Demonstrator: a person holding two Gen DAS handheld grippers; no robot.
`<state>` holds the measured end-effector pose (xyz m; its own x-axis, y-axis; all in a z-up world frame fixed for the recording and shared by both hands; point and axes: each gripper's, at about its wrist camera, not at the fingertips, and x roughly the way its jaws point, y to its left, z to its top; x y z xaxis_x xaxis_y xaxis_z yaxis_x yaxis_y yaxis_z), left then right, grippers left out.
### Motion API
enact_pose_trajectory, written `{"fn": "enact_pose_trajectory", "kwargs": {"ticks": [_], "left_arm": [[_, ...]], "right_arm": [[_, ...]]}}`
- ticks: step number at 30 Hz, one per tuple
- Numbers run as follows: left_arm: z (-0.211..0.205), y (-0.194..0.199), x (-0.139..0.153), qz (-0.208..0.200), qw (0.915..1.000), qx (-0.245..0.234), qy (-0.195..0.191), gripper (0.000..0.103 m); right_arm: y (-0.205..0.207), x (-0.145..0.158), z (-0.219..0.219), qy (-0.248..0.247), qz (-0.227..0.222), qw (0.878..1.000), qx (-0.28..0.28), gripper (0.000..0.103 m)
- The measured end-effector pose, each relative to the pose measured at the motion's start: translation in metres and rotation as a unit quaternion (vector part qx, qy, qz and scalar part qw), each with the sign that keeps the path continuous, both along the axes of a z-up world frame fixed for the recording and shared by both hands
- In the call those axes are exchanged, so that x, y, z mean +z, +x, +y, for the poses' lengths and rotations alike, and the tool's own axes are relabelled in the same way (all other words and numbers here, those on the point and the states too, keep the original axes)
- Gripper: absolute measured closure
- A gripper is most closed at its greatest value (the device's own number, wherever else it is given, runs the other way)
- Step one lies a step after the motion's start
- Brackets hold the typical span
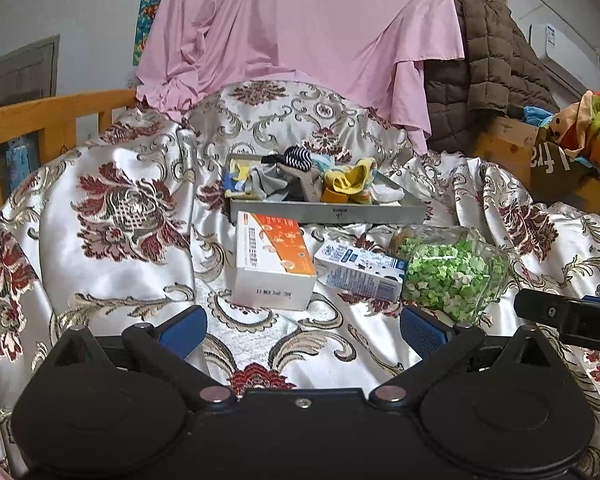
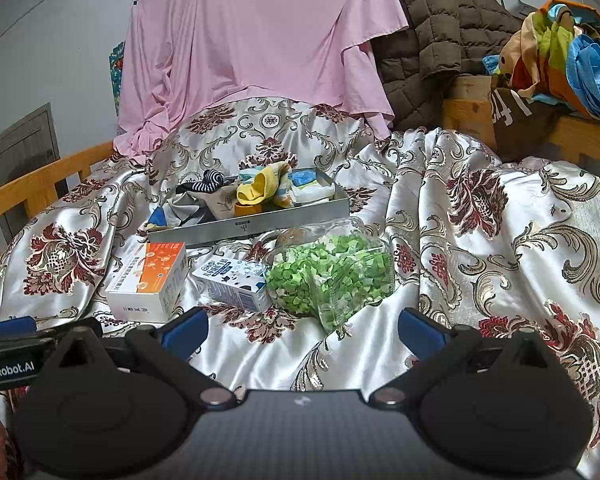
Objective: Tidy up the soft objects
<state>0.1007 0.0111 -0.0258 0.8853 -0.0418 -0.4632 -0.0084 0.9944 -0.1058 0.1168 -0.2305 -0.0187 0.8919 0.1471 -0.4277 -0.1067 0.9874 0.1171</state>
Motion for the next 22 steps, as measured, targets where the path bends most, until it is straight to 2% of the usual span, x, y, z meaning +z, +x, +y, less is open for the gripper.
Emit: {"fn": "enact_pose_trajectory", "kwargs": {"ticks": [16,22], "left_arm": [[-0.0017,0.0003,-0.0008,0.003,0.9999,-0.006,0.008,0.001],[-0.001,0.0004,0.0001,0.003,1.0,0.005,0.005,0.001]], "right_arm": [[-0.0001,0.0001,0.0004,0.0,0.0,1.0,0.0,0.0],[-0.0001,0.0,0.0004,0.0,0.0,1.0,0.0,0.0]]}}
